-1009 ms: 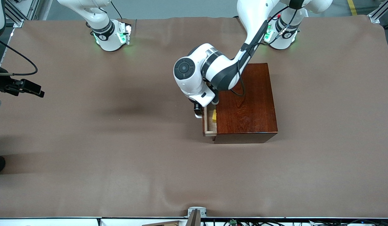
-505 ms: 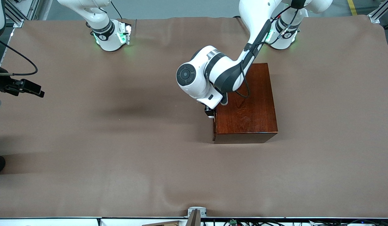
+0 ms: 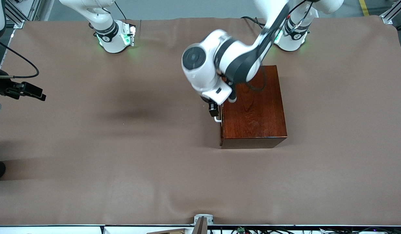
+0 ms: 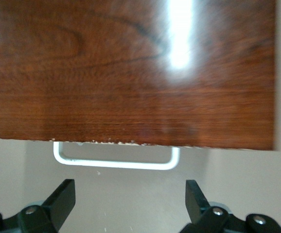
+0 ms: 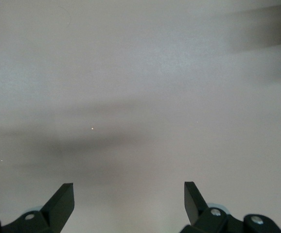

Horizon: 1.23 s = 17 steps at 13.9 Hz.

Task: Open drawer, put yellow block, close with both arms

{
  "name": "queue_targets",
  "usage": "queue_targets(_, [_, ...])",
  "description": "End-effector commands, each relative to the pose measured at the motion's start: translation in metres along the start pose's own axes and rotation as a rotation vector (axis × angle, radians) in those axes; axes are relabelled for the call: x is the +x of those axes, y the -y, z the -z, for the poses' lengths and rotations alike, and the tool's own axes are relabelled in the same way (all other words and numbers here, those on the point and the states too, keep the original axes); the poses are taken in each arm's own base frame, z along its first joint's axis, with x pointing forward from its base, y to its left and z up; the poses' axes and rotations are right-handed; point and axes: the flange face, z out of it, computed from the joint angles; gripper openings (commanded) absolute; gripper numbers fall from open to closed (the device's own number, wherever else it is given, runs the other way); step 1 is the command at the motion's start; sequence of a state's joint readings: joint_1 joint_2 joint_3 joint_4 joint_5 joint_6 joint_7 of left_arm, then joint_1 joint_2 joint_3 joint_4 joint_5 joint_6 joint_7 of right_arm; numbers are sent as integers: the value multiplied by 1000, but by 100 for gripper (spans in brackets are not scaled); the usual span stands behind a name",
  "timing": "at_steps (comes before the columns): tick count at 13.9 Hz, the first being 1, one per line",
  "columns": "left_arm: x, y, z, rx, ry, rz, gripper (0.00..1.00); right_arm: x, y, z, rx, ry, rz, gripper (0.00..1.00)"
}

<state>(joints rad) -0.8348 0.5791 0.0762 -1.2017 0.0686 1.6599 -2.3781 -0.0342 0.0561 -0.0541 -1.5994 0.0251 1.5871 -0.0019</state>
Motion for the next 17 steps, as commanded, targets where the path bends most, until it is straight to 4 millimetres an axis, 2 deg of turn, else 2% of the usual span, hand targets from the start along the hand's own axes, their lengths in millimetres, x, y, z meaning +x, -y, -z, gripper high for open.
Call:
queue_targets(1, [60,-38,25,-35,20,-42,100,-2,-1,4,-4,-2,5,100])
queue_targets(4, [150,-99,26,-34,39,-52,100,-2,-1,4,-4,-2,5,100])
queue_targets(5, [179,-114,31,-49,51,-58,100,-2,-1,4,-4,-2,5,100])
queue_targets(7, [233,-137,25,-40,52,-93,100,-2,-1,4,-4,-2,5,100])
queue_targets(9, [279,-153,21,-31,69,-140,100,-2,-1,4,-4,-2,5,100])
queue_targets(12, [355,-165,14,-12,110,-241,100,-2,-1,4,-4,-2,5,100])
queue_targets(14, [402,-160,16,-13,128,-319,100,-2,-1,4,-4,-2,5,100])
queue_targets(16, [439,-148,24,-26,179,-403,100,-2,-1,4,-4,-2,5,100])
queue_targets(17, [445,-138,27,-29,183,-464,100,-2,-1,4,-4,-2,5,100])
